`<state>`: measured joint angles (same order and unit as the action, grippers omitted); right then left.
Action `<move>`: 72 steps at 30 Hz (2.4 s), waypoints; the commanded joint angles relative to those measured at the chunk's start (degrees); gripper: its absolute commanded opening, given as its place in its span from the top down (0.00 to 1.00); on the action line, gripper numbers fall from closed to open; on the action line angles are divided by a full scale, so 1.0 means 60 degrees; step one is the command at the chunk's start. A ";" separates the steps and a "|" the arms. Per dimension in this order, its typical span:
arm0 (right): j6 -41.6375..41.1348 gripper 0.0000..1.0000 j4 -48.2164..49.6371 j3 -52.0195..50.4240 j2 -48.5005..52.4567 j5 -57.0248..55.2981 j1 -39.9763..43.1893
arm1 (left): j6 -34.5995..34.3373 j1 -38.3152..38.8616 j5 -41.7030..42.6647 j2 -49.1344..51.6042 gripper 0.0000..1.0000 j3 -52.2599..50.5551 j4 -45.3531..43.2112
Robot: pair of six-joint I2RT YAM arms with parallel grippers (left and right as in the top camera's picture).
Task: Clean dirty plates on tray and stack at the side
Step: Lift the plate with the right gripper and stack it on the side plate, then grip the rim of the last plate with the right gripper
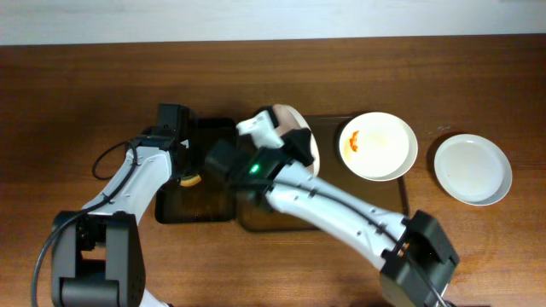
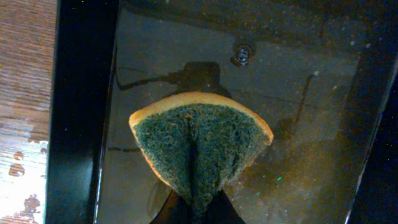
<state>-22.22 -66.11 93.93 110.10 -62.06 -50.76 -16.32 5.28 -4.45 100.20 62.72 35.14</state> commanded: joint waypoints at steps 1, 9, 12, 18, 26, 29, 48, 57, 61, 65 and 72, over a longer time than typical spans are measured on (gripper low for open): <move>-0.0729 0.96 0.0379 0.0153 -0.0240 0.5650 0.2124 | 0.0015 -0.0015 0.0113 -0.0069 0.99 0.0018 -0.0015; 0.0168 0.96 0.0302 0.0066 -0.1198 1.1162 1.2837 | 0.0011 -0.0015 0.0157 -0.0069 0.97 0.0018 -0.0058; 0.0168 0.96 0.0302 -0.0339 -0.1104 1.0950 1.5405 | 0.0011 -0.0015 0.0353 -0.0066 0.94 0.0018 -0.0069; 0.0164 0.96 0.2197 -0.2696 -0.1020 1.1132 1.5792 | 0.0015 -0.0015 0.0353 -0.0066 0.97 0.0018 -0.0171; 0.2415 0.27 0.1020 -0.1279 -0.1024 1.1752 1.3307 | 0.0011 -0.0015 0.0353 -0.0069 0.89 0.0018 -0.0168; 0.3351 0.34 0.1366 -0.1260 -0.0976 1.1744 1.1905 | 0.0011 -0.0015 0.0353 -0.0069 0.89 0.0018 -0.0127; 0.3803 0.96 0.1166 -0.1042 0.0922 1.2484 0.8721 | 0.0015 -0.0015 0.0346 -0.0069 0.76 0.0018 -0.0175; 0.3304 0.56 0.0408 -0.1100 0.0925 1.1522 0.7023 | 0.0015 -0.0015 -0.0120 0.0980 0.57 0.0018 -0.1577; 0.3308 0.55 0.0182 -0.1100 0.0925 1.1522 0.7023 | 0.0015 0.0000 -0.0036 0.1147 0.86 0.0018 -0.2073; 0.3308 0.55 0.0098 -0.1100 0.0925 1.1522 0.7023 | 0.0565 0.0113 0.0361 0.1457 0.32 0.0069 -0.2240; 0.3304 0.54 0.0080 -0.1100 0.0925 1.1522 0.7023 | 0.0882 0.0120 0.0357 0.1424 0.91 0.1606 0.1727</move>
<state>-2.22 -65.60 86.78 117.80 7.55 -8.36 -11.66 5.78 -2.98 108.49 71.61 43.86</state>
